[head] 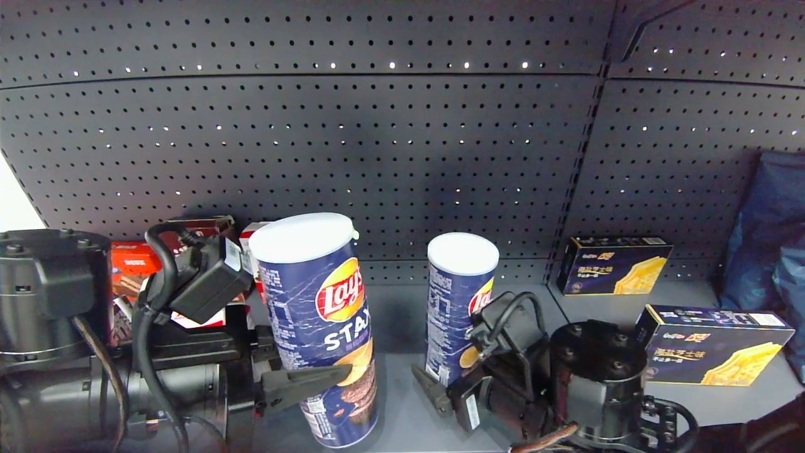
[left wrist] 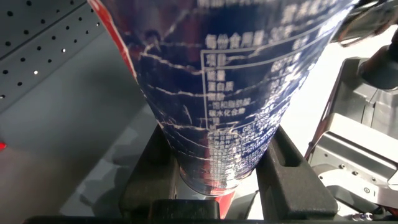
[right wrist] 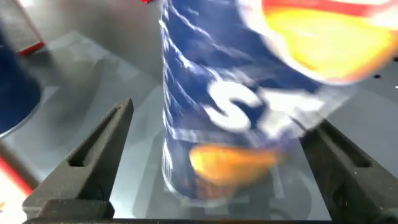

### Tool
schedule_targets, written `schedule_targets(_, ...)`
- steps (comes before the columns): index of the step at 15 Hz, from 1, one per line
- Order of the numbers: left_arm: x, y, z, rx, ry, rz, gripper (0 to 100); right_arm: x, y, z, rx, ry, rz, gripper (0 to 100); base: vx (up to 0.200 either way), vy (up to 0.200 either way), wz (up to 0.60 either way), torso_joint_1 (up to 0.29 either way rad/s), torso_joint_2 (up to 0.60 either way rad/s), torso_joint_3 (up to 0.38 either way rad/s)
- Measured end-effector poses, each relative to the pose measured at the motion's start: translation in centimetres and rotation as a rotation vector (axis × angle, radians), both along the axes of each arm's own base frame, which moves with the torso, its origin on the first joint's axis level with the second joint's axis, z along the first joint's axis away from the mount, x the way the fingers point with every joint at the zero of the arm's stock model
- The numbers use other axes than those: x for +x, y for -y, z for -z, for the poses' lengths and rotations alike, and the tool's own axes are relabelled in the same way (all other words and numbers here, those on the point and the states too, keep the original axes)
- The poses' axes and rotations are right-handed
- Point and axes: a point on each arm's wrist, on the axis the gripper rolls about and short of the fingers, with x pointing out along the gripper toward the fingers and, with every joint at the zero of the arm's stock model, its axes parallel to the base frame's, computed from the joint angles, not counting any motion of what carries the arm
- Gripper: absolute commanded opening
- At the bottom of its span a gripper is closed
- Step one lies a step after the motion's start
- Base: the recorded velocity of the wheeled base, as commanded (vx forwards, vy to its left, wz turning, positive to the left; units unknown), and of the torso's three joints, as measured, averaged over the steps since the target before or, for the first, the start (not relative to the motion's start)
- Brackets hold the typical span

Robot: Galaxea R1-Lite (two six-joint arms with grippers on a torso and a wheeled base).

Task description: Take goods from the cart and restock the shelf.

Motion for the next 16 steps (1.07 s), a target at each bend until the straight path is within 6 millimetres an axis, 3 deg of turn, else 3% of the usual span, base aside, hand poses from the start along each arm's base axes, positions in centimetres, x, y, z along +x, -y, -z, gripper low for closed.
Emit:
schedule_targets(4,0.0,0.0,-0.1,-0.001,0.002,0.0,0,-2.2,2.9,-0.3,0.002,-0.01,-0.044,100,0.0,0.0,0.0,0.0,0.0,0.0)
schedule_targets(7,0.0,0.0,-0.1,-0.002,0.005,0.001,0,-2.8,4.1,-0.5,0.005,-0.009,-0.039,100,0.0,0.0,0.0,0.0,0.0,0.0)
schedule_targets(13,0.0,0.0,-0.1,-0.002,0.006,0.001,0,-0.8,5.7,-1.0,0.013,0.004,0.065,100,0.0,0.0,0.0,0.0,0.0,0.0)
schedule_targets(16,0.0,0.0,-0.1,-0.002,0.006,0.001,0,-0.1,5.5,-1.1,0.018,0.009,0.081,100,0.0,0.0,0.0,0.0,0.0,0.0)
